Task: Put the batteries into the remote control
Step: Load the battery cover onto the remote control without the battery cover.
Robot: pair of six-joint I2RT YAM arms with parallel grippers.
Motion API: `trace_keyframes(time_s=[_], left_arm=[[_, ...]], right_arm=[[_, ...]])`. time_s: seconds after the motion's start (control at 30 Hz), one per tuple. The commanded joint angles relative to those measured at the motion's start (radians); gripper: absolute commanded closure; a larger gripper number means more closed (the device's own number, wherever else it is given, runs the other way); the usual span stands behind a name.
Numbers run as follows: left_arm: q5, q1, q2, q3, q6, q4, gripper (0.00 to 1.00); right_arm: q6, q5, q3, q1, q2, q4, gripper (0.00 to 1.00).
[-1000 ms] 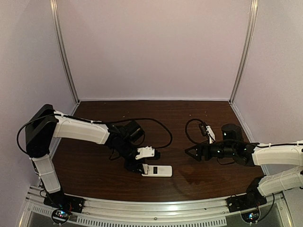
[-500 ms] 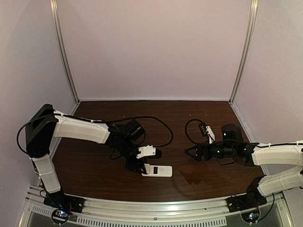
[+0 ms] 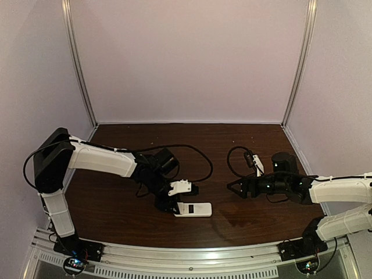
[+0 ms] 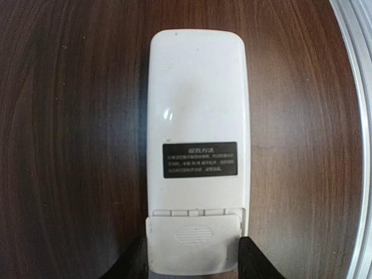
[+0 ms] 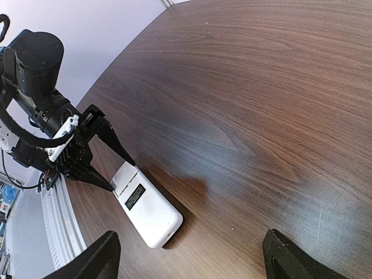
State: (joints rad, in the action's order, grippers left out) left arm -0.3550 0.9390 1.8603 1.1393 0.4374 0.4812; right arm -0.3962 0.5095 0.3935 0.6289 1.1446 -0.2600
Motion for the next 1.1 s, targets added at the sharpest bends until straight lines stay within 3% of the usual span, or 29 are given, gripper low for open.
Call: trace_keyframes(time_s=[0.0,0.57,0.83,1.07], left_arm=[[0.016,0.006,0.028,0.009,-0.009,-0.013,0.53],[0.002,0.006,0.014,0.023,-0.016,0.004,0.29],[0.02,0.006,-0.052,0.035,-0.04,-0.014,0.03],[0.122,-0.001,-0.185,-0.039,-0.164,-0.11,0.03]], right_arm=[[0.003,0.008,0.007,0.002,0.002,-0.017,0.14],[0.008,0.015,0.014,0.002,0.015,-0.016,0.14],[0.004,0.019,0.027,0.002,0.008,0.002,0.15],[0.002,0.021,0.042,0.001,0.011,0.018,0.15]])
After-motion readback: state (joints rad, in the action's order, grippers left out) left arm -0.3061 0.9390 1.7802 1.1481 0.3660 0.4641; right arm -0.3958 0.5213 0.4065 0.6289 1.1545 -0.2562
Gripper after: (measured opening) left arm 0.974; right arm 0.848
